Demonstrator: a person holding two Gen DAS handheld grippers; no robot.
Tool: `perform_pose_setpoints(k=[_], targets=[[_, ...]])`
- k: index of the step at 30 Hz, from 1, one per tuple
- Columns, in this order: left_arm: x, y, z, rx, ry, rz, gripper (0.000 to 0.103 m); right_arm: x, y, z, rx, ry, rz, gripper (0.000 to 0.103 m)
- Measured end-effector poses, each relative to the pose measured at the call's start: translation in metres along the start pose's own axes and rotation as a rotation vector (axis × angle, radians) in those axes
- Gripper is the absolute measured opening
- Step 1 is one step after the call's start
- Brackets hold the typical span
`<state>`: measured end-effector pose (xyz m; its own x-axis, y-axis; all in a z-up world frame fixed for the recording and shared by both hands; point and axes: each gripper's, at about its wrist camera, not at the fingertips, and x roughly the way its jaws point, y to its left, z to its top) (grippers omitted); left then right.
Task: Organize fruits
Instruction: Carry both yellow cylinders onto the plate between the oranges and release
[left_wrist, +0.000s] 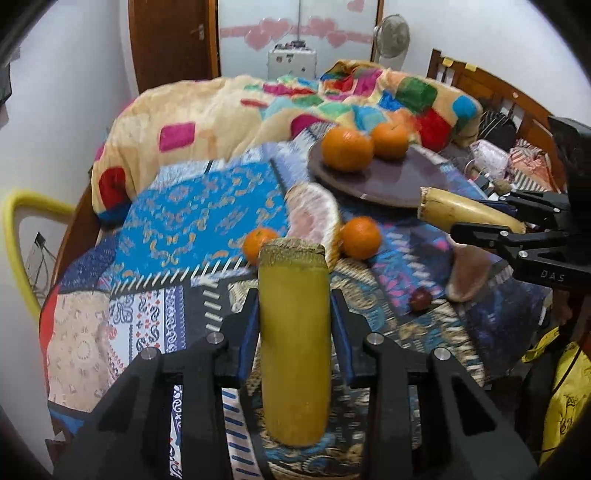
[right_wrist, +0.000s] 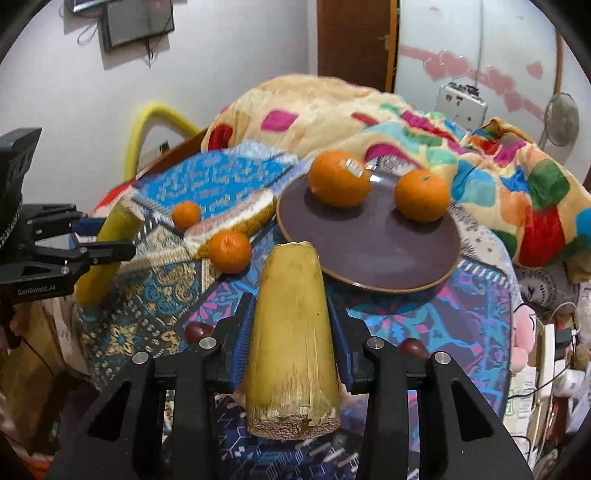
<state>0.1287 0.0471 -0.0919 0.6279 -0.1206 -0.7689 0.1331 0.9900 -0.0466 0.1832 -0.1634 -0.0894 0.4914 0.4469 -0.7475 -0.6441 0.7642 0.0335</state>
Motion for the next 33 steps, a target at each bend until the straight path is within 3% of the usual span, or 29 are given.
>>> perform_pose_setpoints(k=[9, 15, 33], targets=[[-0.02, -0.028, 0.027, 0.019, -0.085, -0.037, 0.036, -0.05, -0.019, 0.01, 0.067, -0.15, -0.042, 0.036], [-0.02, -0.046, 0.045, 0.023, -0.12, -0.08, 0.036, -0.06, -0.04, 0.017, 0.118, -0.219, -0.053, 0.036], [0.031, -0.069, 0.096, 0.03, -0.126, -0.137, 0.036, -0.03, -0.074, 0.021, 0.156, -0.258, -0.092, 0.036]])
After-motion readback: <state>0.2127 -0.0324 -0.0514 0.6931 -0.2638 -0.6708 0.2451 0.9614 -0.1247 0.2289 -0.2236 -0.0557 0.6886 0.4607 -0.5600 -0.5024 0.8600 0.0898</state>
